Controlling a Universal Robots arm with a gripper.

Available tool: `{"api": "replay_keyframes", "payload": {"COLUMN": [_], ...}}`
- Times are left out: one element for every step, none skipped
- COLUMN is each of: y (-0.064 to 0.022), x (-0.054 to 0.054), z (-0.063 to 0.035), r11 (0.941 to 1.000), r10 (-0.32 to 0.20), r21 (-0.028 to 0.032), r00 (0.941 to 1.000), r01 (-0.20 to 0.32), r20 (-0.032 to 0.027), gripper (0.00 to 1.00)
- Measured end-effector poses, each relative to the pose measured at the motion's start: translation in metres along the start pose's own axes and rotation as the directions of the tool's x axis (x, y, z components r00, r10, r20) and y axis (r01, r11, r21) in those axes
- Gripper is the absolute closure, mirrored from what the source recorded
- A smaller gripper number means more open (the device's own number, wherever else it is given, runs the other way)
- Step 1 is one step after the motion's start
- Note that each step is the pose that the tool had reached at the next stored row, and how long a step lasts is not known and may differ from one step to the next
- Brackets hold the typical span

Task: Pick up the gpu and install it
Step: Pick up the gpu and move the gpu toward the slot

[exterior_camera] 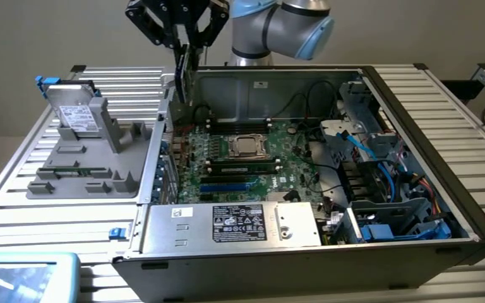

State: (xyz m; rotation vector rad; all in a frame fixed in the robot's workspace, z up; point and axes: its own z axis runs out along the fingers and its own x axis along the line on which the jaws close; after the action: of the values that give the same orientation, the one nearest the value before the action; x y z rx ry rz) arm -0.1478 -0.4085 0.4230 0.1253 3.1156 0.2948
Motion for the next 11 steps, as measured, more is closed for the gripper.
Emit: {"api": "replay_keyframes", "payload": {"y": [0.0003,0.0005,0.0008,0.001,0.0012,0.0015,0.0017,0.0019,0.0021,0.0023,0.0024], "x": [-0.005,-0.009,-0.014,-0.018,-0.023,-0.028,-0.032,-0.036,-0.041,-0.045,-0.05], "z": [0.0001,0.0001,0.0002,0.0003,0.0003,0.0003,0.0004,0.0004,0.0005,0.0005,0.0006], "r11": [1.0,1.0,1.0,1.0,1.0,1.0,1.0,1.0,1.0,1.0,1.0], "r10": [0.0,0.0,0.0,0.0,0.0,0.0,0.001,0.001,0.001,0.001,0.001], "r21": [0.0,0.0001,0.0,0.0001,0.0002,0.0002,0.0003,0.0003,0.0004,0.0005,0.0005], "r00": [1.0,1.0,1.0,1.0,1.0,1.0,1.0,1.0,1.0,1.0,1.0], "r01": [0.0,0.0,0.0,0.0,0.0,0.0,-0.001,-0.001,-0.001,-0.001,-0.001], "r20": [-0.0002,-0.0005,-0.0008,-0.0011,-0.0017,-0.0024,-0.003,-0.0038,-0.0048,-0.0058,-0.0067], "gripper": [0.72,0.72,0.72,0.72,0.72,0.72,0.72,0.72,0.72,0.72,0.72]}}
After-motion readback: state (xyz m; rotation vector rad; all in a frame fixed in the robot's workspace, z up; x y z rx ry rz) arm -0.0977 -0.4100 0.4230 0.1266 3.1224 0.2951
